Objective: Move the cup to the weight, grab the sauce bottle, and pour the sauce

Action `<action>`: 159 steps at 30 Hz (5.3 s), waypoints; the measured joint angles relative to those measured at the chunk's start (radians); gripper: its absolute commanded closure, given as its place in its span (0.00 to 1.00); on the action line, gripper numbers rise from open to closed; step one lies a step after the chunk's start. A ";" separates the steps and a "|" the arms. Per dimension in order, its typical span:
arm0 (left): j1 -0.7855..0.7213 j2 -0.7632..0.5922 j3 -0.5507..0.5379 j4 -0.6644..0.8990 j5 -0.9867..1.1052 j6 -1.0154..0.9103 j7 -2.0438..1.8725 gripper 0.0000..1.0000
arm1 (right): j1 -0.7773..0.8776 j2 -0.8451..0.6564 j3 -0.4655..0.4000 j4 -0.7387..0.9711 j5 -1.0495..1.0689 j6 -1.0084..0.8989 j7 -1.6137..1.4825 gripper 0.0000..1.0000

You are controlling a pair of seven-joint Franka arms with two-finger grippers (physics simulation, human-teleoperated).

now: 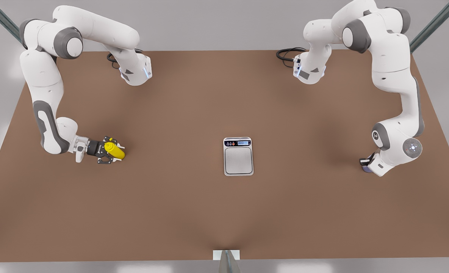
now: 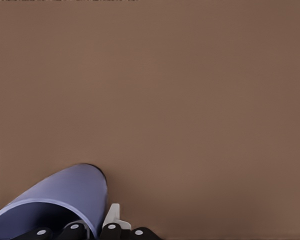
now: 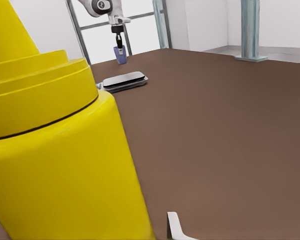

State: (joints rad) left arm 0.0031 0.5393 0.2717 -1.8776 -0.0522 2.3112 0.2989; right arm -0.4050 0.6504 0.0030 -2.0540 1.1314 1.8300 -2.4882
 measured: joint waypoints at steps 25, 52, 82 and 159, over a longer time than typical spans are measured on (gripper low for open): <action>-0.141 -0.062 -0.077 0.019 0.069 -0.049 -0.357 0.79 | -0.016 -0.018 -0.002 0.008 0.007 -0.029 0.009 0.42; -0.510 0.108 -0.229 0.368 0.020 -0.221 -1.308 0.79 | 0.318 -0.220 -0.001 0.132 -0.150 0.293 0.616 0.42; -0.663 0.243 -0.301 0.596 -0.009 -0.223 -1.672 0.00 | 0.833 -0.212 -0.006 0.281 -1.499 0.770 1.852 0.42; 0.018 -0.404 -0.402 0.367 0.034 -0.819 -0.432 0.00 | 1.046 -0.016 -0.006 0.699 -1.429 0.273 1.619 0.41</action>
State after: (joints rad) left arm 0.0215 0.1349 -0.1303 -1.5109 -0.0187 1.4926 -0.1326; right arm 0.6409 0.6344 -0.0030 -1.3548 -0.2975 2.1030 -0.8695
